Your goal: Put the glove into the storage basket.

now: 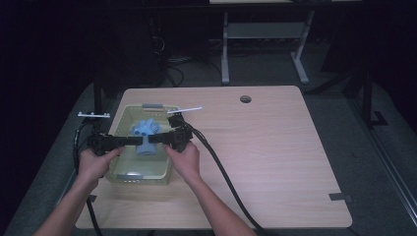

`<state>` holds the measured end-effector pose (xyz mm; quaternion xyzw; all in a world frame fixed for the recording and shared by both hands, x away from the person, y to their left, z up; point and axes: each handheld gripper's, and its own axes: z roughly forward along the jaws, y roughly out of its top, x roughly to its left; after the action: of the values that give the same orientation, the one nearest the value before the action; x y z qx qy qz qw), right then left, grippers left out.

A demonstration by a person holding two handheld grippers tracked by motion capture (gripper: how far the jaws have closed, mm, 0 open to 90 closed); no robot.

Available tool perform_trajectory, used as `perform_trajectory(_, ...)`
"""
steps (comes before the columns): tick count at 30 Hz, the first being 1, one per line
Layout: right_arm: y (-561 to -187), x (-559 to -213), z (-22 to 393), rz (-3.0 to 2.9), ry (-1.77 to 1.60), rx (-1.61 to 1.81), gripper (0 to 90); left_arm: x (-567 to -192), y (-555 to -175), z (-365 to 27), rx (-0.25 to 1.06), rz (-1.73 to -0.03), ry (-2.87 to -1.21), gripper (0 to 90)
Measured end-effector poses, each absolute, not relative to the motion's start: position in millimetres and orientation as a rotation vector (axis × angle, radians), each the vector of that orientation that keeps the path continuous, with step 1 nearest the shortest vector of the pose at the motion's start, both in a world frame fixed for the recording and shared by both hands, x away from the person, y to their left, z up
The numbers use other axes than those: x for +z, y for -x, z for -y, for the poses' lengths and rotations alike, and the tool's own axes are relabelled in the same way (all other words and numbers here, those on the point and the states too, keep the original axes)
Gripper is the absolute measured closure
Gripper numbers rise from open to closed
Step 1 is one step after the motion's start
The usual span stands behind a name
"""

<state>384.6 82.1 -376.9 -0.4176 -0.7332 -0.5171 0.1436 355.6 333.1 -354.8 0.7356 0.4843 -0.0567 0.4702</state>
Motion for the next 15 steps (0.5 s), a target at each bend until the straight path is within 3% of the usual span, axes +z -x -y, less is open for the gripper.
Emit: perform_trajectory(15, -393, -398, -96, 2.172, 1.222, -1.374, 78.3, -372, -360, -334, -0.113, -1.249, -1.884, 84.5)
